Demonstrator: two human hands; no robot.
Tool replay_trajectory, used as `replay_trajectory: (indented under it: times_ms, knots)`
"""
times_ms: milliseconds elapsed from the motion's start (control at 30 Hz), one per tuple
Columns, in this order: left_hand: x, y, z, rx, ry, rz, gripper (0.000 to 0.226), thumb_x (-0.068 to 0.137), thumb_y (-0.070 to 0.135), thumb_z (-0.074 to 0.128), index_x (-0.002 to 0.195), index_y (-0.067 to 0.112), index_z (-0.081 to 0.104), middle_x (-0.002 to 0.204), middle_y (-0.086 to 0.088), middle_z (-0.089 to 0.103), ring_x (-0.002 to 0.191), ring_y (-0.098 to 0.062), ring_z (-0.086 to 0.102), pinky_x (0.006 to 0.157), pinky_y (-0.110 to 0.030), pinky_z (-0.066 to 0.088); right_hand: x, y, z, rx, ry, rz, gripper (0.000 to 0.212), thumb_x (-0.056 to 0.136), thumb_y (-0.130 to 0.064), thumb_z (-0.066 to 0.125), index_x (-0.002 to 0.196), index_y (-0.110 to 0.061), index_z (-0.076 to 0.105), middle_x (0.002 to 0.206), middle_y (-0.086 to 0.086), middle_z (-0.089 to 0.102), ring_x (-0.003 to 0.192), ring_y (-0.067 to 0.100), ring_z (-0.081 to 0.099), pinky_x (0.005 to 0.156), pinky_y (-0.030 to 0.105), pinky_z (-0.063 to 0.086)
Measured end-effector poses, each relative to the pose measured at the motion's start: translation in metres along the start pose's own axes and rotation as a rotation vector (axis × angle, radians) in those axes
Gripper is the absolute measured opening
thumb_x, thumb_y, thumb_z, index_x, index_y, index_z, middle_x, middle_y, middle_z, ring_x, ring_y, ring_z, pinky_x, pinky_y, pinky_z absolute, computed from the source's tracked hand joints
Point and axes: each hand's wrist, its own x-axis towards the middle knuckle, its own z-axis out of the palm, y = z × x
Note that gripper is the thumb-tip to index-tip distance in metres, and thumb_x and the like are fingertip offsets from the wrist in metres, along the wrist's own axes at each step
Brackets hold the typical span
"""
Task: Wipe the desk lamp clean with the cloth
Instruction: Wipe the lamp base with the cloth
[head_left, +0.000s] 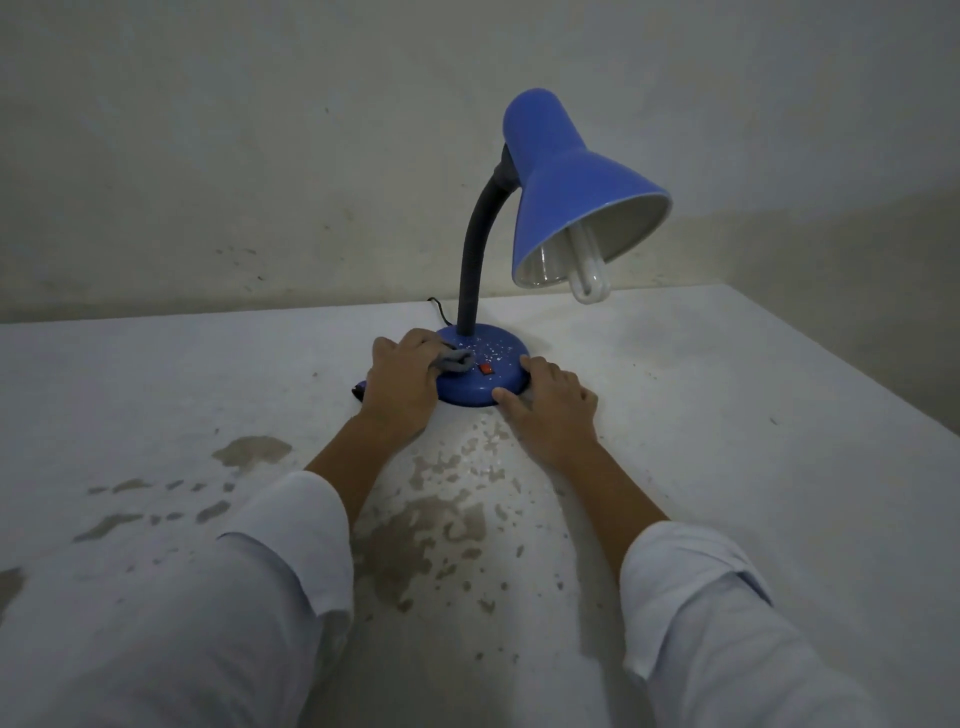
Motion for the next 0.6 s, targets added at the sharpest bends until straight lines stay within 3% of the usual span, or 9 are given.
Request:
replay_trajectory:
  times_ms: [67,133,233,333,467,600]
  knots:
    - [-0.009,0.002,-0.007,0.003,-0.030,0.042,0.033,0.091,0.003,0.045,0.114,0.019,0.063,0.122,-0.003,0.058,0.104,-0.026,0.053,0.087,-0.022,0.029,-0.002,0.000,-0.001,0.009,-0.008,-0.005,0.056,0.087,-0.049,0.048,0.136,-0.024,0.037,0.140,-0.001,0.048,0.129,0.023,0.040,0.105,0.040,0.026]
    - [-0.016,0.005,-0.019,-0.059,-0.140,0.106,0.030,0.091,0.005,0.048,0.116,0.016,0.062,0.122,-0.003,0.059,0.106,-0.022,0.053,0.094,-0.023,0.035,-0.002,0.001,-0.003,0.014,-0.035,-0.009,0.055,0.088,-0.046,0.048,0.138,-0.024,0.036,0.141,0.000,0.046,0.130,0.023,0.039,0.107,0.041,0.025]
    - [-0.020,0.005,-0.047,-0.181,-0.296,0.074,0.027,0.095,0.008,0.044,0.119,0.006,0.057,0.112,-0.002,0.056,0.101,-0.014,0.051,0.081,-0.014,0.037,-0.004,0.001,-0.004,0.021,-0.049,-0.009,0.055,0.089,-0.044,0.047,0.139,-0.023,0.035,0.143,0.001,0.045,0.132,0.023,0.038,0.109,0.041,0.024]
    - [-0.007,-0.003,-0.060,-0.135,-0.201,-0.022,0.020,0.095,0.007,0.042,0.105,0.000,0.058,0.099,-0.010,0.053,0.090,-0.018,0.048,0.073,-0.020,0.032,-0.004,0.000,-0.004,0.022,-0.046,-0.005,0.054,0.090,-0.043,0.045,0.139,-0.023,0.035,0.142,0.001,0.046,0.132,0.023,0.038,0.110,0.041,0.024]
    - [0.016,-0.002,-0.055,-0.136,-0.068,-0.085,0.016,0.091,0.003,0.045,0.077,0.009,0.052,0.079,-0.009,0.053,0.076,-0.029,0.053,0.066,-0.027,0.032,-0.004,0.002,-0.003,0.012,-0.023,-0.005,0.050,0.092,-0.040,0.043,0.138,-0.022,0.035,0.140,0.001,0.047,0.130,0.023,0.040,0.110,0.041,0.024]
    - [0.035,0.008,-0.038,-0.195,-0.010,-0.131,0.021,0.092,0.012,0.048,0.072,0.014,0.051,0.074,-0.004,0.054,0.069,-0.019,0.051,0.065,-0.025,0.034,-0.001,0.003,0.000,-0.002,-0.011,-0.016,0.049,0.093,-0.040,0.041,0.138,-0.022,0.035,0.141,0.001,0.047,0.130,0.022,0.040,0.110,0.040,0.024]
